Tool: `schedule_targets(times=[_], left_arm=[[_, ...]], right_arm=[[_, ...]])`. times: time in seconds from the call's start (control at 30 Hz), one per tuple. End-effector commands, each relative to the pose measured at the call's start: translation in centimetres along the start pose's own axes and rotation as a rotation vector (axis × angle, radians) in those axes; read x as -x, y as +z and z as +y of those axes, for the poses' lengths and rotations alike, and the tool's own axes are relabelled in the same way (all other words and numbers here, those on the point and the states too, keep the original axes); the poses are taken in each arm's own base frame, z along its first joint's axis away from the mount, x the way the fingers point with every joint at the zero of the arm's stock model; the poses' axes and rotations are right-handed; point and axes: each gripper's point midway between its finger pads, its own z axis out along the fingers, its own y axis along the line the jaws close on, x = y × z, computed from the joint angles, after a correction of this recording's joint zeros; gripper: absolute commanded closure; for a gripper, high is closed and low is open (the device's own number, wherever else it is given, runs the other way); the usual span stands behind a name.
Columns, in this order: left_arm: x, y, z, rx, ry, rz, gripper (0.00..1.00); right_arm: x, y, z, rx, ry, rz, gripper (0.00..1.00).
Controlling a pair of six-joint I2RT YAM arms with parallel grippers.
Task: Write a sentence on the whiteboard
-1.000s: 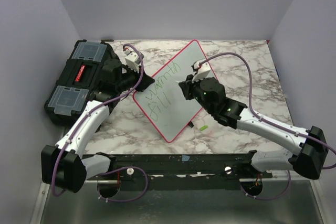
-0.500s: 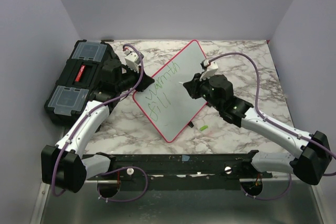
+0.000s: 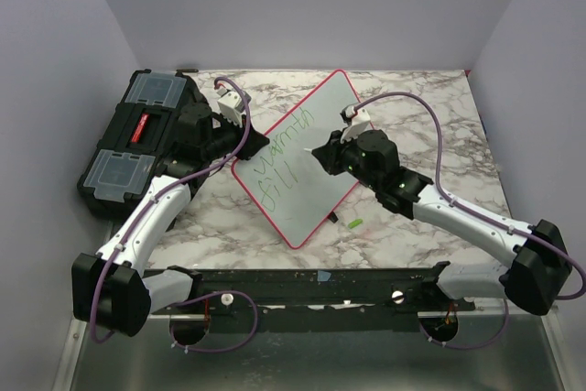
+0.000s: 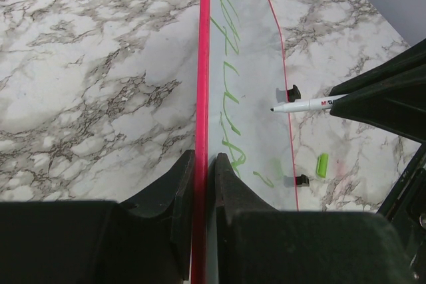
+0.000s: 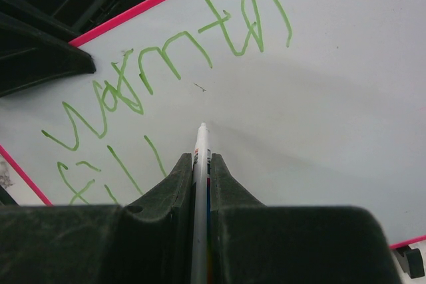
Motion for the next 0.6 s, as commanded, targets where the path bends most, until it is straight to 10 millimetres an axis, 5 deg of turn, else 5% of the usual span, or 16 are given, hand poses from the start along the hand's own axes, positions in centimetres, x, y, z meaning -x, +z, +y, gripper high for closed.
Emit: schedule_targets(times=[0.0, 0.57], left_arm=[[0.3, -0.1, 0.1, 0.009, 0.077, -0.018, 1.0], [0.3, -0.1, 0.1, 0.009, 0.077, -0.019, 1.0]], right_arm=[[0.6, 0.4, 0.5, 0.028, 0.004, -0.023, 0.99], [-1.2, 1.9, 1.0, 0.059, -0.006, 0.038, 0.99]])
